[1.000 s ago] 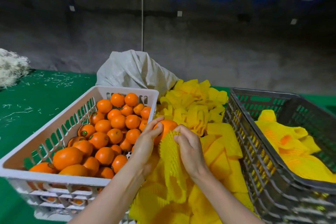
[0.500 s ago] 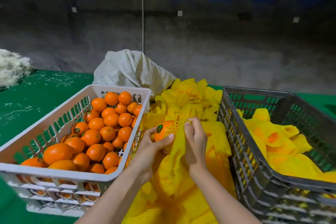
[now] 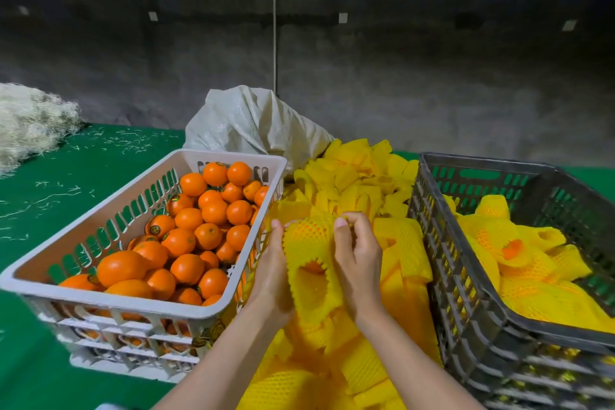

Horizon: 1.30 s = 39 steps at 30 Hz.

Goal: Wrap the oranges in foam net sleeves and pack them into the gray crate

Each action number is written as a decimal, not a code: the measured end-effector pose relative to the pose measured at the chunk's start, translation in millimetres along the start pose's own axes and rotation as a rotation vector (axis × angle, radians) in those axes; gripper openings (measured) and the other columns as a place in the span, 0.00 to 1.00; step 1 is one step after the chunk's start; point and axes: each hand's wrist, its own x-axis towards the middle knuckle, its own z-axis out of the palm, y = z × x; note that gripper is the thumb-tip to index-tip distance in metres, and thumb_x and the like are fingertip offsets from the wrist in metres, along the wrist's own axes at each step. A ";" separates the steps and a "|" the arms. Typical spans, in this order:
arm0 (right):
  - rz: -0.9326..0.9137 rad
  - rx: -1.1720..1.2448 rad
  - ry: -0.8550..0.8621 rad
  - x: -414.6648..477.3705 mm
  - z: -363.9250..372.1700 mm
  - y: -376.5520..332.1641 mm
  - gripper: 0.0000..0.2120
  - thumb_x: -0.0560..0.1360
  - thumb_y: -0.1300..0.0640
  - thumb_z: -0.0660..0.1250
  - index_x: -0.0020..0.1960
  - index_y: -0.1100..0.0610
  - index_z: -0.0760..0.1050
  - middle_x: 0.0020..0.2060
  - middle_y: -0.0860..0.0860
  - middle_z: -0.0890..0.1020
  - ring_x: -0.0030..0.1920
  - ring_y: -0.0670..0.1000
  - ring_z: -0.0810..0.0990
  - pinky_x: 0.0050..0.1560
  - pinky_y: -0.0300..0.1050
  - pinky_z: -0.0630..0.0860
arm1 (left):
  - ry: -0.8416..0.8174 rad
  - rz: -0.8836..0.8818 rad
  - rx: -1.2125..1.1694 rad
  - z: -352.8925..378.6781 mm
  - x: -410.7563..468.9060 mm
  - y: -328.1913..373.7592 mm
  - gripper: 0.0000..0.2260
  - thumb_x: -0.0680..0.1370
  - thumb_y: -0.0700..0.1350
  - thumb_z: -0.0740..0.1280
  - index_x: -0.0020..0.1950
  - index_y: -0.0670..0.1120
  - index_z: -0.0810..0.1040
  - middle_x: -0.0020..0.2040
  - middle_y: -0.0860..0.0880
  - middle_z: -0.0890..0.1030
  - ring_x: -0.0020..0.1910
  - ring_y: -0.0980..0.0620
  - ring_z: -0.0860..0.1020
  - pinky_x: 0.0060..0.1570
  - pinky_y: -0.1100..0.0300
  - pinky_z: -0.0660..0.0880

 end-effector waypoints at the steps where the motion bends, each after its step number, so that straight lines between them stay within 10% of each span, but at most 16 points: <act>1: 0.011 0.023 -0.022 5.3 -3.2 -0.3 0.10 0.78 0.57 0.60 0.38 0.48 0.68 0.26 0.45 0.67 0.26 0.41 0.65 0.28 0.34 0.60 | 0.006 -0.007 -0.020 0.7 1.0 1.1 0.30 0.74 0.66 0.57 0.69 0.49 0.72 0.65 0.44 0.77 0.65 0.44 0.74 0.66 0.44 0.69; 11: 0.375 0.389 -0.277 6.0 -6.8 4.0 0.11 0.78 0.62 0.60 0.37 0.63 0.70 0.31 0.51 0.72 0.33 0.44 0.69 0.33 0.40 0.67 | -0.201 -0.062 -0.195 1.1 -0.9 6.1 0.23 0.68 0.63 0.62 0.42 0.46 0.87 0.45 0.45 0.85 0.44 0.49 0.84 0.40 0.55 0.80; 15: 0.463 0.305 -0.329 0.9 -11.9 9.6 0.07 0.78 0.69 0.58 0.47 0.65 0.75 0.38 0.54 0.77 0.38 0.47 0.75 0.38 0.41 0.72 | -0.087 -0.117 -0.176 0.9 3.3 3.0 0.23 0.66 0.61 0.67 0.50 0.44 0.82 0.44 0.43 0.85 0.40 0.46 0.84 0.37 0.53 0.79; 20: 0.732 0.507 -0.529 12.9 -22.0 2.0 0.19 0.78 0.45 0.55 0.57 0.55 0.77 0.48 0.53 0.83 0.47 0.50 0.83 0.44 0.44 0.80 | 0.067 -0.037 0.055 -1.7 5.3 -0.7 0.19 0.67 0.64 0.66 0.50 0.54 0.77 0.43 0.47 0.85 0.43 0.48 0.84 0.37 0.55 0.79; 26: 0.774 0.430 -0.352 -1.2 -2.9 8.2 0.21 0.73 0.38 0.56 0.50 0.51 0.79 0.48 0.54 0.83 0.51 0.53 0.81 0.53 0.50 0.78 | 0.328 0.405 0.400 -1.4 8.8 -0.1 0.24 0.72 0.64 0.64 0.30 0.45 0.65 0.27 0.47 0.66 0.28 0.49 0.65 0.32 0.54 0.63; 30: 0.734 0.333 -0.323 -8.3 1.7 9.1 0.40 0.62 0.28 0.57 0.65 0.51 0.74 0.62 0.55 0.77 0.63 0.56 0.74 0.64 0.58 0.70 | 0.356 0.651 0.636 -2.6 7.0 4.4 0.26 0.72 0.60 0.65 0.24 0.46 0.58 0.21 0.52 0.58 0.23 0.55 0.55 0.27 0.55 0.53; 35: 0.905 0.753 -0.344 -3.7 -3.3 13.6 0.22 0.61 0.41 0.69 0.48 0.54 0.84 0.44 0.55 0.85 0.43 0.52 0.85 0.36 0.43 0.80 | 0.339 0.511 0.496 -3.8 16.0 -0.9 0.27 0.74 0.57 0.65 0.23 0.43 0.60 0.23 0.46 0.60 0.24 0.50 0.57 0.30 0.55 0.56; 39: 0.870 0.802 -0.312 -3.8 -4.6 17.3 0.16 0.73 0.47 0.63 0.35 0.52 0.85 0.35 0.52 0.85 0.34 0.49 0.84 0.32 0.39 0.79 | 0.188 0.456 0.422 -3.8 14.0 -3.5 0.34 0.70 0.62 0.62 0.27 0.29 0.67 0.31 0.39 0.69 0.32 0.44 0.65 0.35 0.51 0.61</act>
